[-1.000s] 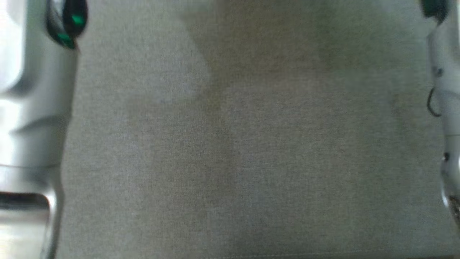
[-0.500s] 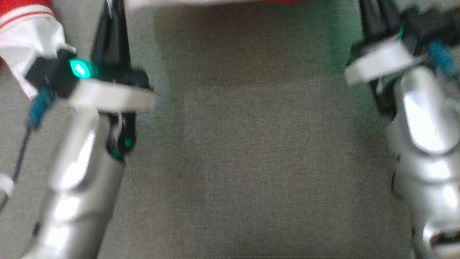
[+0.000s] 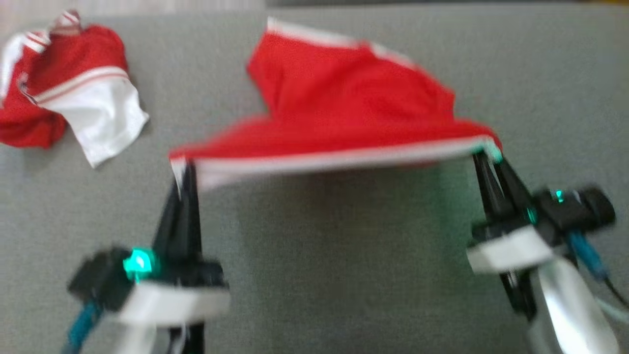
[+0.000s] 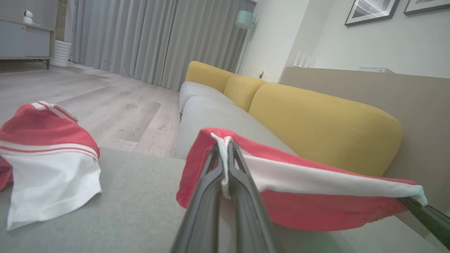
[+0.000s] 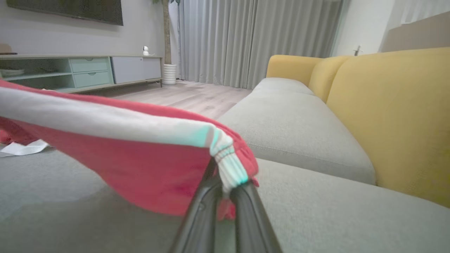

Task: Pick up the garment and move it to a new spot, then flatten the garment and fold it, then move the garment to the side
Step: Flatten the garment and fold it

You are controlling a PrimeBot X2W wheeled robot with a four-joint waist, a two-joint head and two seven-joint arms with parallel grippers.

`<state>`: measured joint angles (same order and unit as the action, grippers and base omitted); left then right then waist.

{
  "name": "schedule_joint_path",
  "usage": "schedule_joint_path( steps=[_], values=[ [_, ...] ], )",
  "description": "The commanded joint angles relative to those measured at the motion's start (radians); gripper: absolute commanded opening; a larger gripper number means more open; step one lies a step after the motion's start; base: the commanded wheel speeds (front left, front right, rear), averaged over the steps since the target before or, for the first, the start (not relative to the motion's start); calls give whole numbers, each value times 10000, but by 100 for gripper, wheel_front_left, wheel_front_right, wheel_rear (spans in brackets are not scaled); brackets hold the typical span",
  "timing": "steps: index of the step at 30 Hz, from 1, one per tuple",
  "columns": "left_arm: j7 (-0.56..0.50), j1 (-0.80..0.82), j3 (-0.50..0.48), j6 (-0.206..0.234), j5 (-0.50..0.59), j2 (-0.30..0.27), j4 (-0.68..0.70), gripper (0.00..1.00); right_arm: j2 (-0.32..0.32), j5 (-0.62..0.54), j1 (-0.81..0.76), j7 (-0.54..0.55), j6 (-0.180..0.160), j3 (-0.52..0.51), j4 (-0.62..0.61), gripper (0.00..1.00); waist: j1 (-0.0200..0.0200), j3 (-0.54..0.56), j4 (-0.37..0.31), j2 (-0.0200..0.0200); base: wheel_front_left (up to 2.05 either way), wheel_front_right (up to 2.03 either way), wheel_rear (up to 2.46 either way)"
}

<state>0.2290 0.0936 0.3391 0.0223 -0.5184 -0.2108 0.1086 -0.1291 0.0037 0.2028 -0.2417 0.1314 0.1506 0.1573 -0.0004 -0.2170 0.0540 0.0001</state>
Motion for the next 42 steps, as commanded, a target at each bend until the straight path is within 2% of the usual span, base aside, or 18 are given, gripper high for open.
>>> schedule_joint_path(
  steps=[1, 8, 12, 17, 25, 29, 35, 42],
  values=[
    [-94, -193, -219, 155, 10, -229, 701, 0, -7, 115, -378, 112, -7, -10, -676, 0, 4, 702, 44, -1, 0, 0, 0],
    [-1039, -1967, 223, 650, -22, -551, 2313, 0, 3, 243, -2734, 1176, -7, -441, -2539, 0, 4, 985, 19, -1, 0, 0, 0],
    [-1203, -1988, 236, 646, -82, -632, 2255, 0, 30, 389, -2990, 1431, -7, -305, -2703, 0, 4, 846, -50, -1, 0, 0, 0],
    [-1362, -1331, 227, 409, -284, -608, 1456, 0, 94, 591, -2654, 1598, -7, -121, -2265, 0, 4, 441, -175, -1, 0, 0, 0],
    [-1933, 1296, 140, -223, -333, -729, -492, 0, 277, 741, -1122, 1920, -7, 62, -1346, 0, 4, -523, -500, -1, 0, 0, 0],
    [-2687, 3221, 187, -738, -275, -1052, -1786, 0, 431, 936, -38, 2190, -7, 128, -815, 0, 4, -1179, -737, -1, 0, 0, 0],
    [-3885, 6264, 511, -1287, -271, -1372, -3936, 0, 652, 1001, 1816, 2403, -7, 191, 358, 0, 4, -2186, -1251, -1, 0, 0, 0],
    [-4499, 8000, 860, -1462, -485, -1477, -5684, 0, 773, 1020, 2931, 2412, -7, 466, 1315, 0, 4, -2665, -1651, -1, 0, 0, 0]
  ],
)
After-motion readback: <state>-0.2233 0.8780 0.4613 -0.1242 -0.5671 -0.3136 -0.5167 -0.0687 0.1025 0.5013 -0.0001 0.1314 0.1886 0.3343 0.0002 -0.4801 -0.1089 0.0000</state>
